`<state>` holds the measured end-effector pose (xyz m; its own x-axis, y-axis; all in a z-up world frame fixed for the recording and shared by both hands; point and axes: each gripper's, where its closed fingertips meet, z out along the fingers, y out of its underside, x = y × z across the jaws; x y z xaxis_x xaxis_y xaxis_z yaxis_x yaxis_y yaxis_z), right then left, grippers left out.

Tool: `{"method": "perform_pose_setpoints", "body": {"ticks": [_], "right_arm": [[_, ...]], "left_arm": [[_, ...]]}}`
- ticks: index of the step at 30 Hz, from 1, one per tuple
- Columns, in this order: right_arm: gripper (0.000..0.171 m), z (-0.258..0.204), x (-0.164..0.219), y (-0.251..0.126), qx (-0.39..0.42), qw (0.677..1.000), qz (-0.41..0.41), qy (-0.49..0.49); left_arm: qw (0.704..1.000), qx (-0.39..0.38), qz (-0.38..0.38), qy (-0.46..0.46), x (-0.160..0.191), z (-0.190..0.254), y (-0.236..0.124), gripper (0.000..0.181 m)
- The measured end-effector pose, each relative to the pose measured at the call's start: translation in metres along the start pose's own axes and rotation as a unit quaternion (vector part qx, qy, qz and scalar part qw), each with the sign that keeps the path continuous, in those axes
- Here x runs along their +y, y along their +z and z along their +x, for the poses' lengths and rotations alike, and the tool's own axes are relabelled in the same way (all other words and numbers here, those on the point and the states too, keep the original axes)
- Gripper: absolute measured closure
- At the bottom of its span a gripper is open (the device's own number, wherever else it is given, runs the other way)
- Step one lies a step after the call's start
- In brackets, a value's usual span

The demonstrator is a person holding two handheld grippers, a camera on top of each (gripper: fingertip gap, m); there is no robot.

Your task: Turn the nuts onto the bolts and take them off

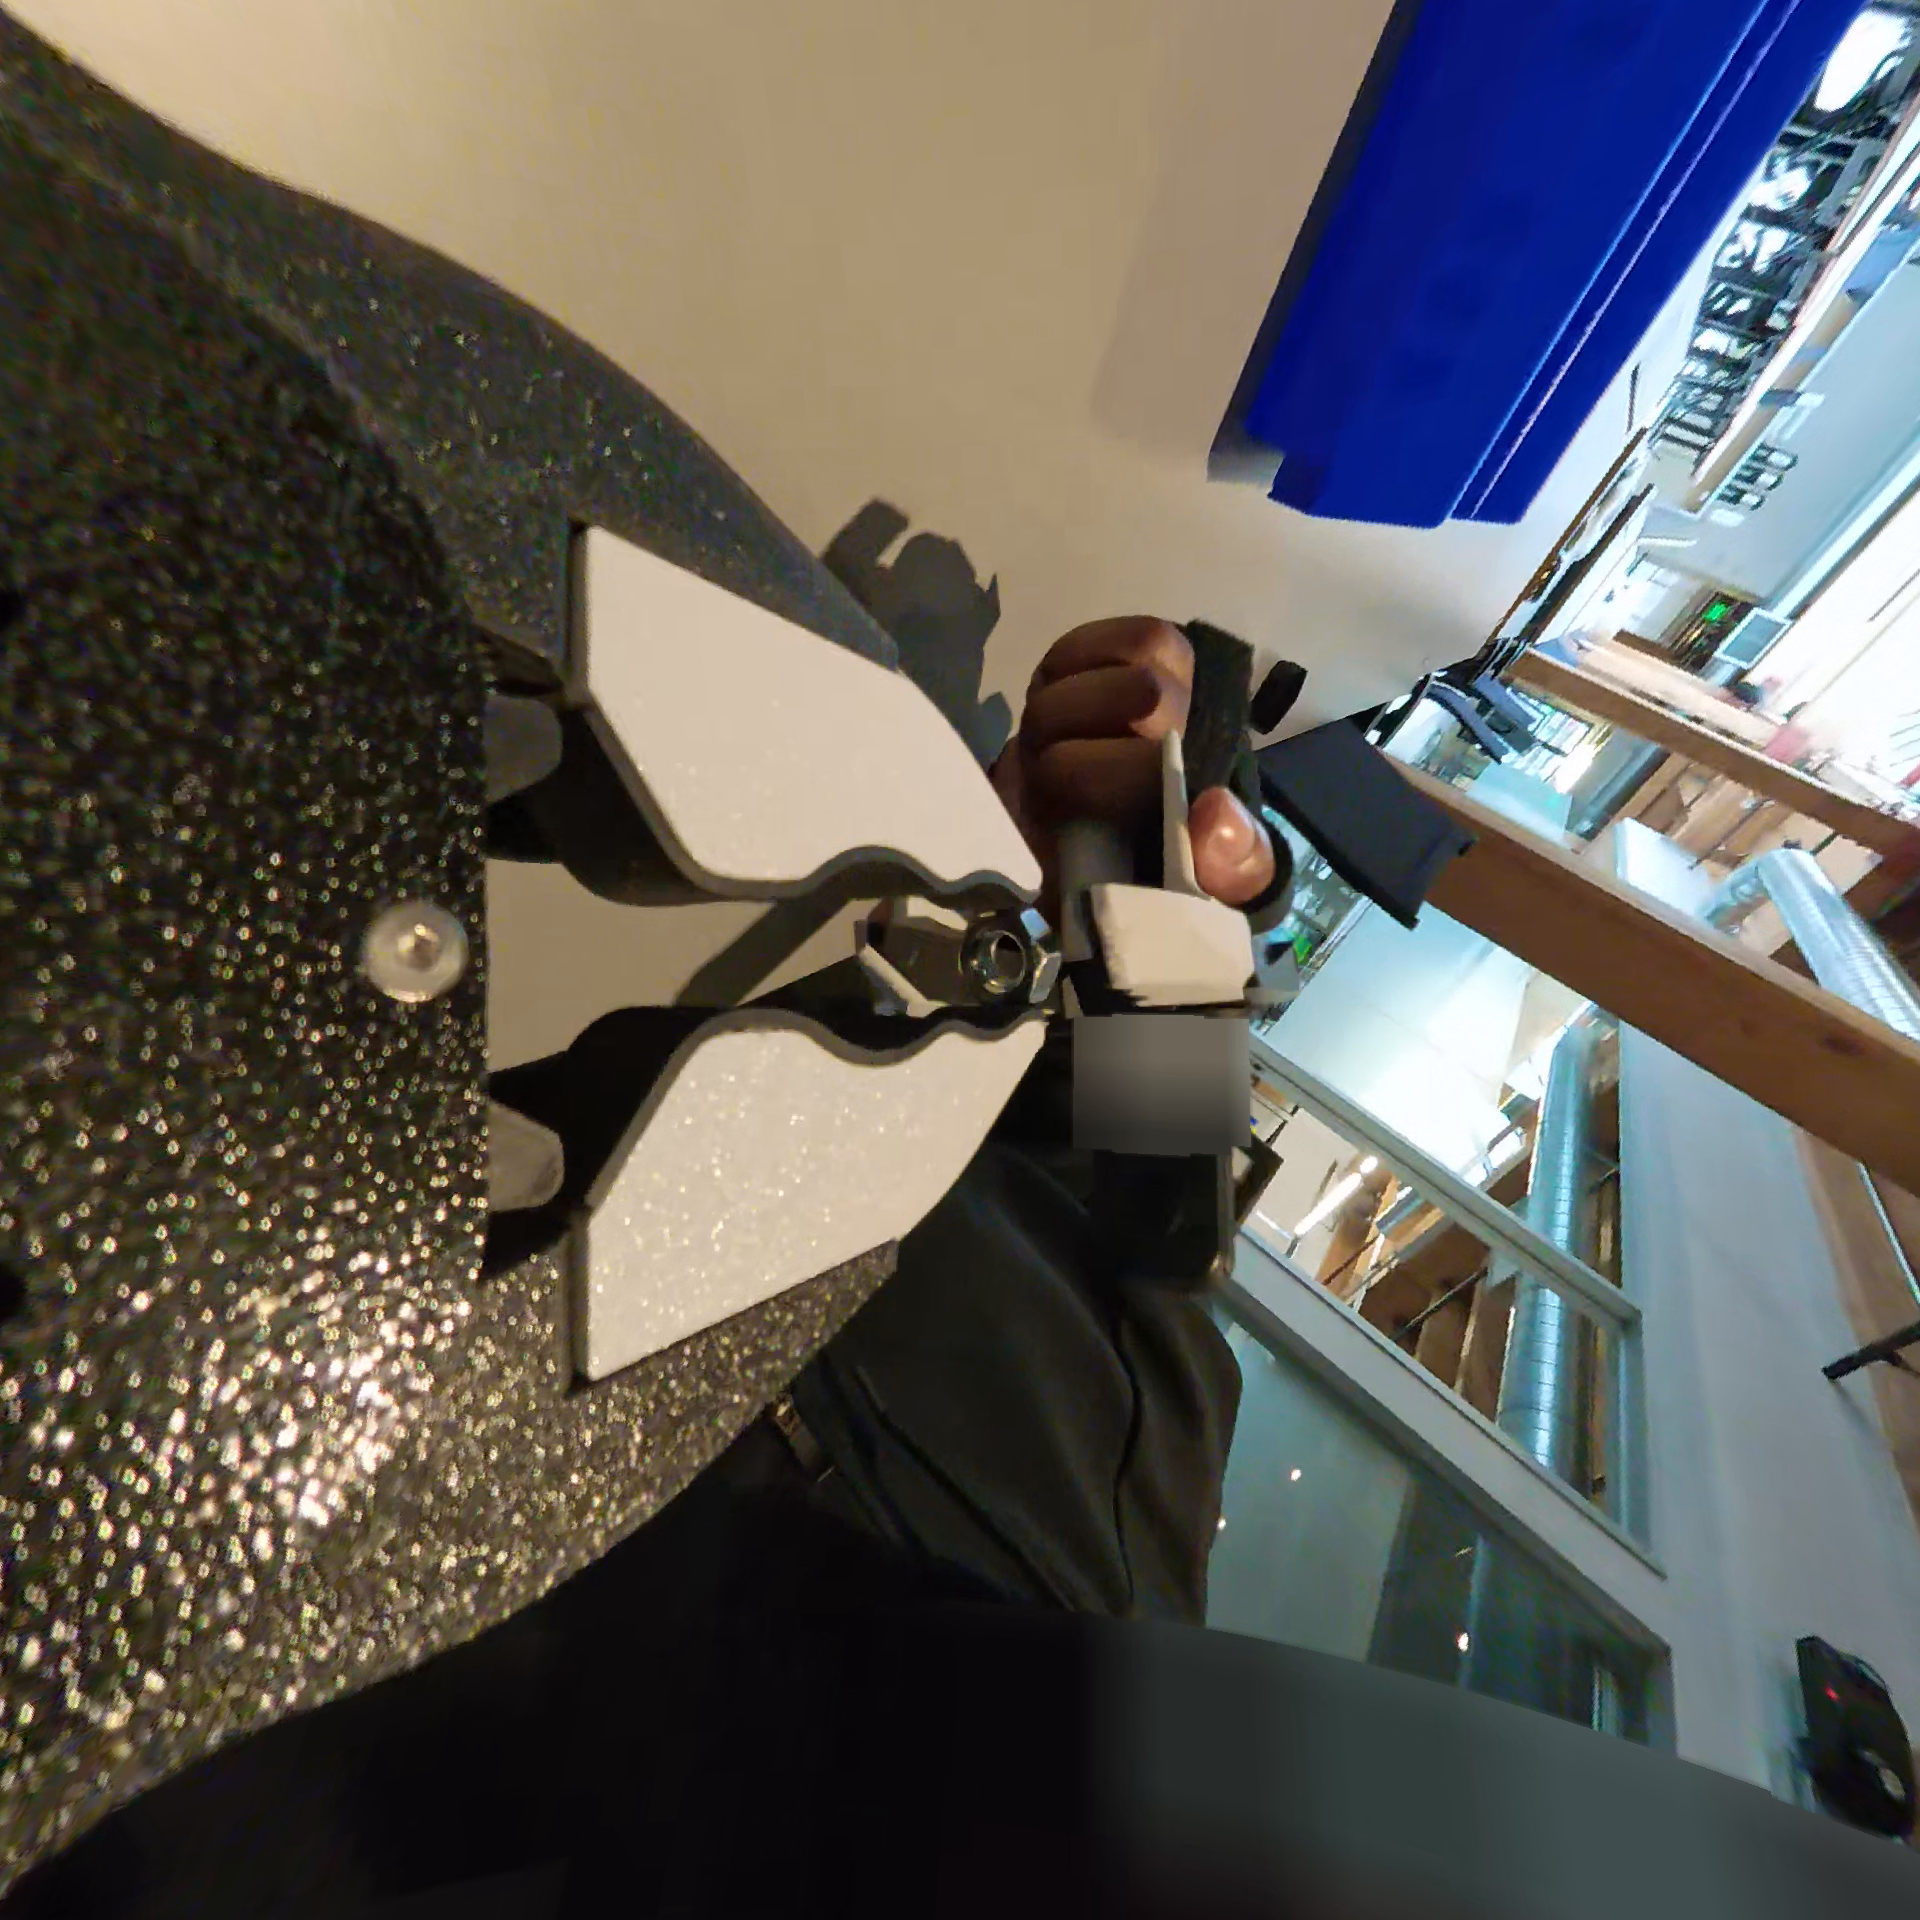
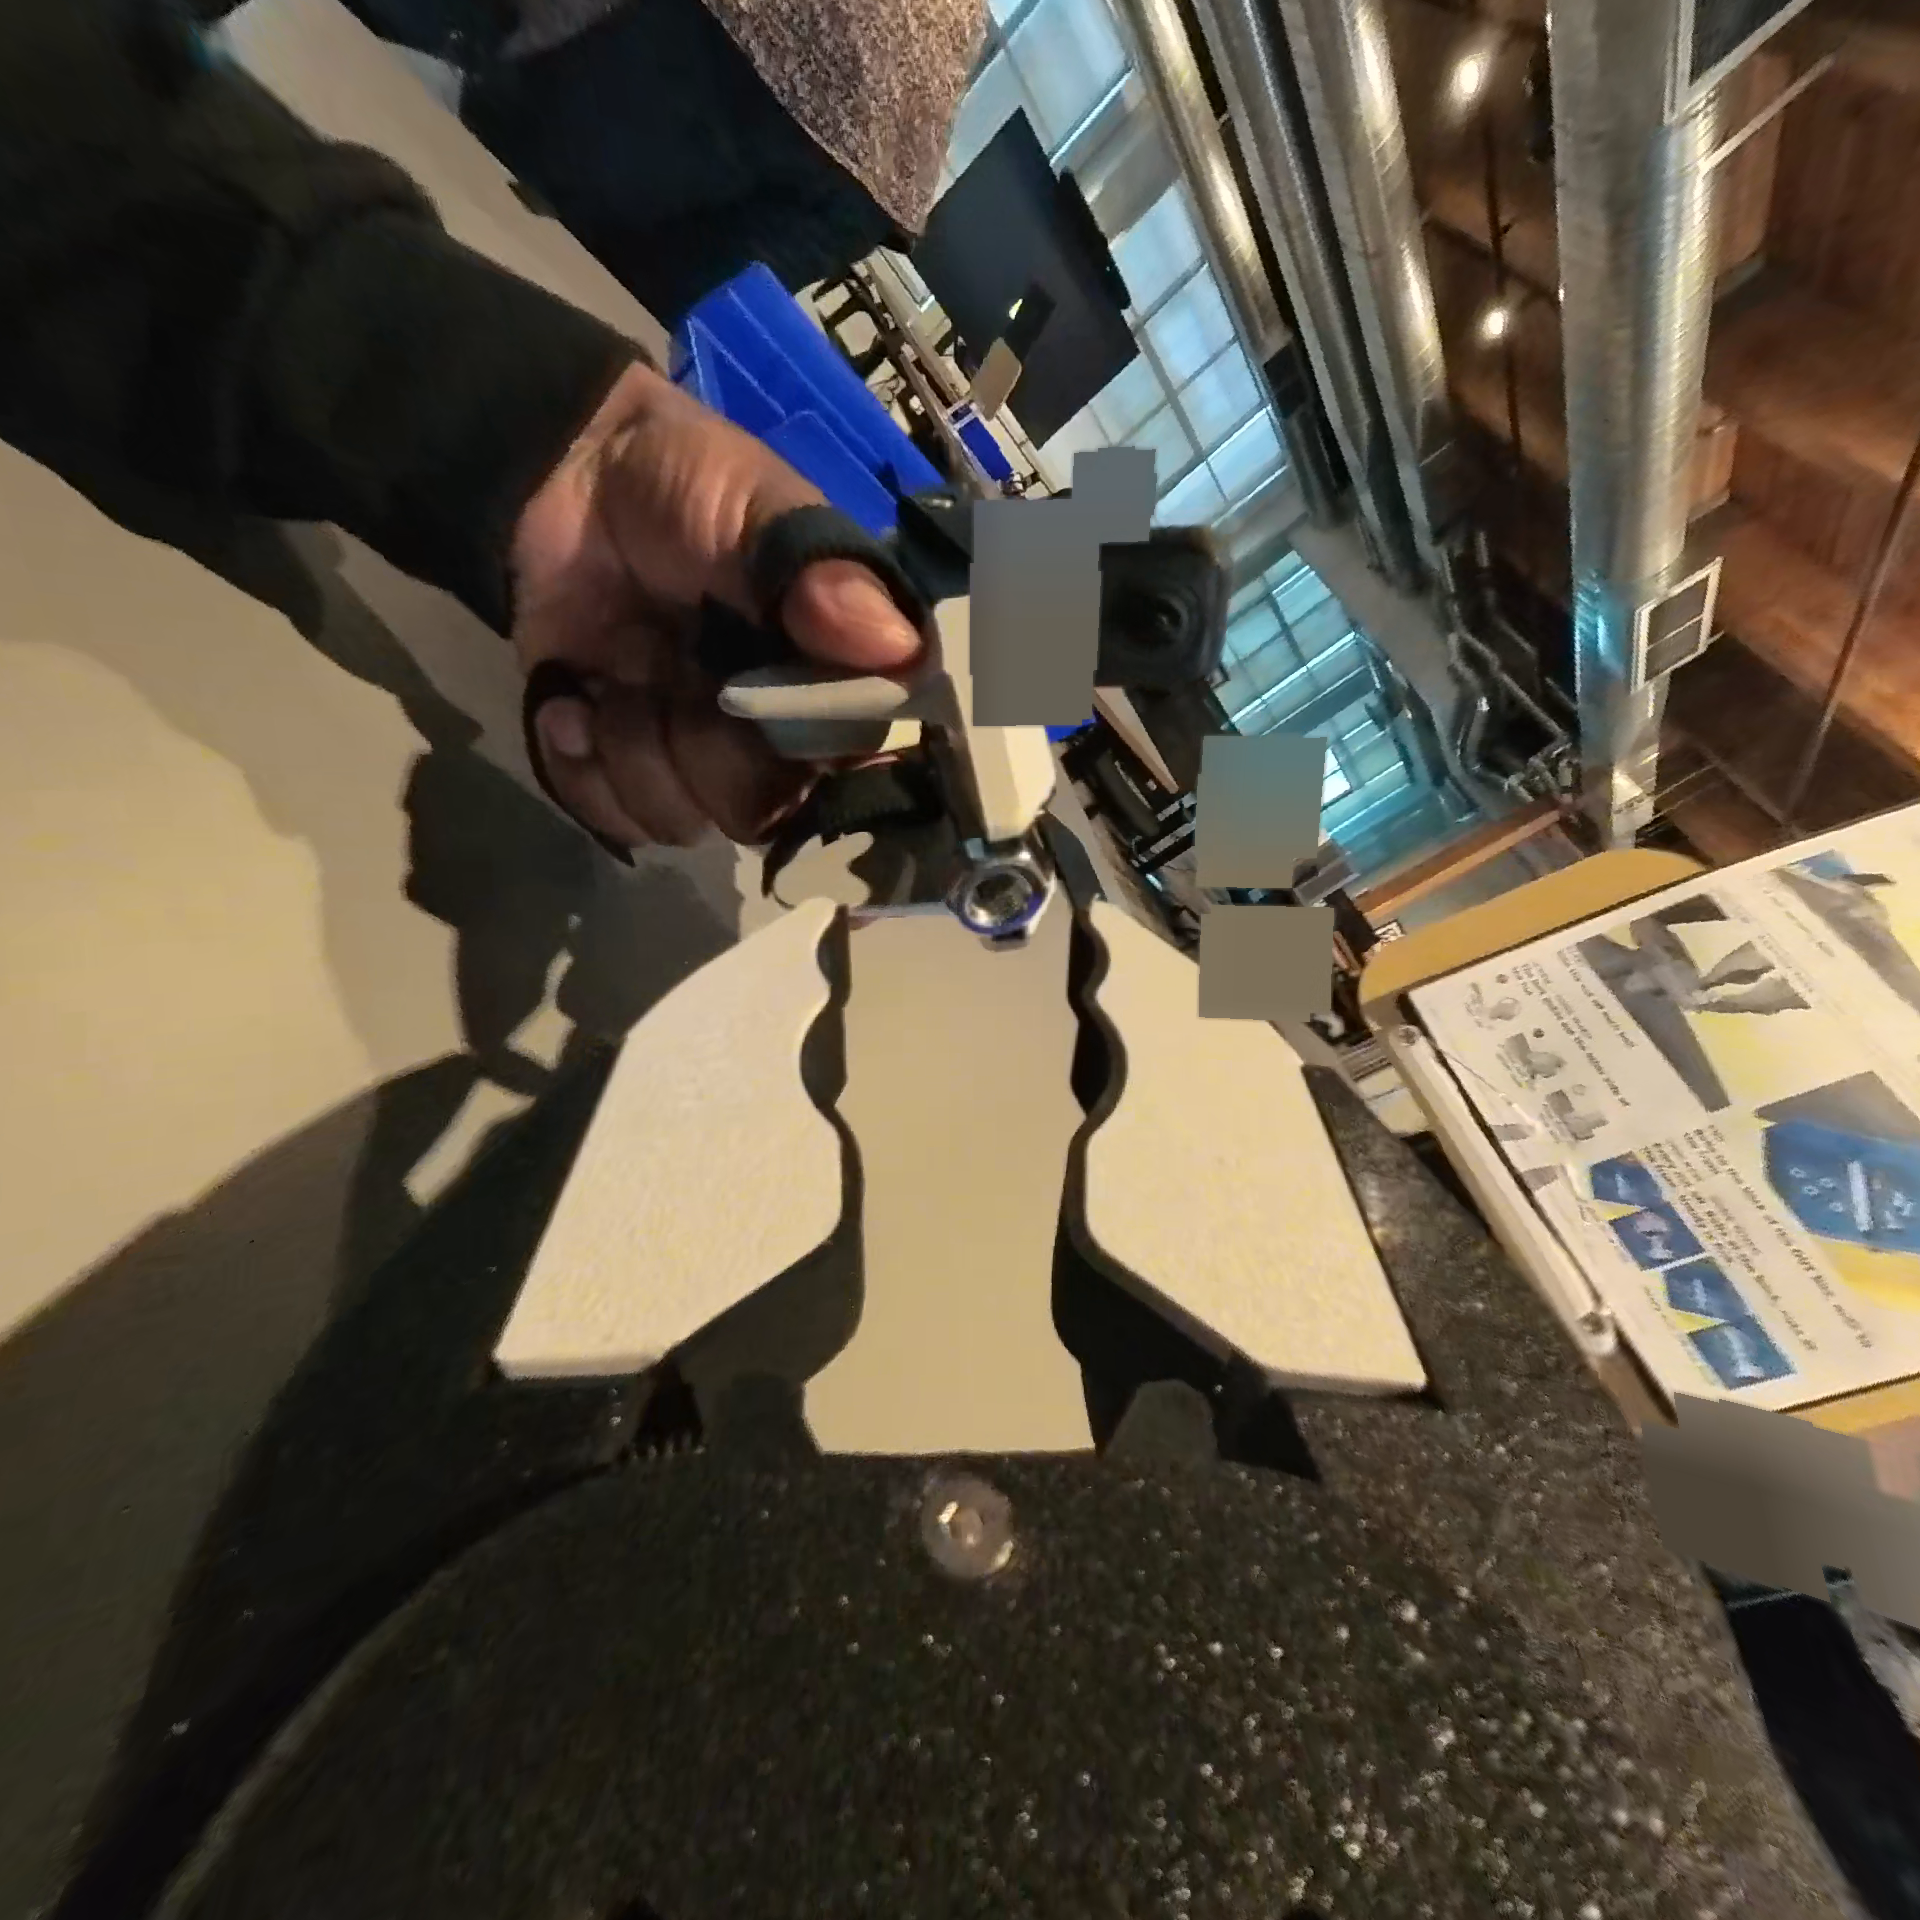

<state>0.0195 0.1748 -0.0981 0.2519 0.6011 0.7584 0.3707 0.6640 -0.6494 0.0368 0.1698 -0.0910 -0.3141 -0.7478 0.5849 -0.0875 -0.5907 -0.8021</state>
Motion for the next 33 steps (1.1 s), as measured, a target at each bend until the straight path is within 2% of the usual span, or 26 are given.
{"method": "perform_pose_setpoints", "body": {"ticks": [4,12,21,33], "right_arm": [[0.136,-0.003,-0.002,-0.004,0.010,0.999,0.003,-0.033],[0.142,-0.012,-0.002,-0.005,-0.009,0.999,0.010,-0.052],[0.151,-0.016,0.000,-0.004,-0.021,0.998,0.005,-0.053],[0.152,-0.017,0.001,-0.005,-0.035,0.999,-0.006,-0.040]], "left_arm": [[1.000,0.006,-0.014,-0.009,0.005,-0.001,0.002,0.165],[0.998,0.021,-0.039,-0.053,0.016,-0.002,0.005,0.165],[0.997,0.023,-0.050,-0.062,0.022,-0.003,0.006,0.165],[0.996,0.034,-0.044,-0.063,0.023,-0.003,0.006,0.164]]}}
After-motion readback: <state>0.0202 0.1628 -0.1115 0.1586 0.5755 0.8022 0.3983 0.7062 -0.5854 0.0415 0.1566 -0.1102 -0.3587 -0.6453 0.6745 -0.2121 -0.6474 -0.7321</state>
